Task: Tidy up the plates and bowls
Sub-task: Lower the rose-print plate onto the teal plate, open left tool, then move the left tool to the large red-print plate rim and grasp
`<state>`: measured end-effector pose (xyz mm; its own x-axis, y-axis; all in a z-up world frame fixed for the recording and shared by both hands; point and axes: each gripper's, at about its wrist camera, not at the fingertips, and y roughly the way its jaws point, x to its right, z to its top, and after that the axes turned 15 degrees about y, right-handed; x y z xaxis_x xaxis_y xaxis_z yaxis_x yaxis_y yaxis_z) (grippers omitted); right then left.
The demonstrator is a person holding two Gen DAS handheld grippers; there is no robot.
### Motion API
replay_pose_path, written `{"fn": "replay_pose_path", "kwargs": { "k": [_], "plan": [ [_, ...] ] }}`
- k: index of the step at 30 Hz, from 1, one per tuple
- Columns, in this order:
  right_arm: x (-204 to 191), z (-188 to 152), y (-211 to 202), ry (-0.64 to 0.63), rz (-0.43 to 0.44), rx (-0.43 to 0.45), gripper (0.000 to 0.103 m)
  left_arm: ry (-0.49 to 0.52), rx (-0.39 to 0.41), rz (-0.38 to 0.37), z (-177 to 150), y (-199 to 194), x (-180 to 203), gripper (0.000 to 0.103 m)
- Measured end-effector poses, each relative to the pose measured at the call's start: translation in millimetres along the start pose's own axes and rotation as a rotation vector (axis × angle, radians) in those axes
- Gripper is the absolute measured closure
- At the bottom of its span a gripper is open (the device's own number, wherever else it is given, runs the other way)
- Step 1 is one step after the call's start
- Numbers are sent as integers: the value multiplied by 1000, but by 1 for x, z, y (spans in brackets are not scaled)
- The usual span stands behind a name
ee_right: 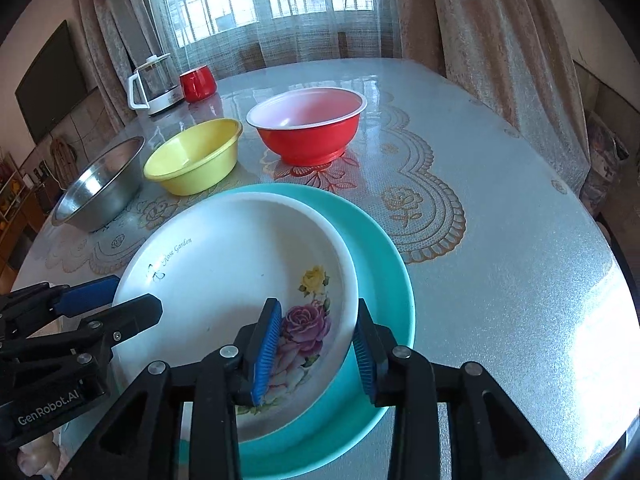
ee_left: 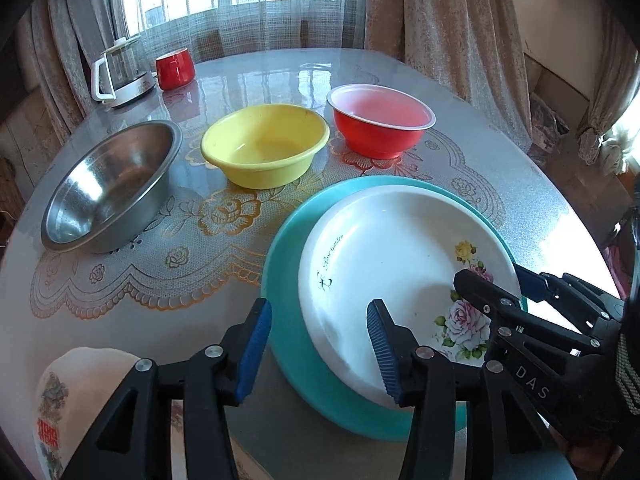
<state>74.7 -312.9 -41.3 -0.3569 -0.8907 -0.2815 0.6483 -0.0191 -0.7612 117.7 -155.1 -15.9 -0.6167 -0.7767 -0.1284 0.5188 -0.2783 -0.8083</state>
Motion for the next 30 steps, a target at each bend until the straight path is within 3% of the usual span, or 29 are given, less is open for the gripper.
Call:
{"fn": "replay_pose_path", "kwargs": {
  "k": [4, 6, 9, 13, 30],
  "plan": [
    [-3, -3, -5, -16, -24, 33, 61, -45, 15, -18, -6, -8, -8, 44],
    [-4, -3, -9, -15, -26, 54, 46, -67, 29, -3, -9, -15, -12, 43],
    [-6, -5, -18, -20, -27, 95, 35, -70, 58, 44, -11, -26, -13, 41],
    [-13, -7, -28, -40, -43, 141, 34, -92, 88, 64, -17, -38, -18, 35],
    [-56, -28, -47, -163, -12, 188, 34, -163, 114, 108, -53, -65, -44, 32]
  ]
}}
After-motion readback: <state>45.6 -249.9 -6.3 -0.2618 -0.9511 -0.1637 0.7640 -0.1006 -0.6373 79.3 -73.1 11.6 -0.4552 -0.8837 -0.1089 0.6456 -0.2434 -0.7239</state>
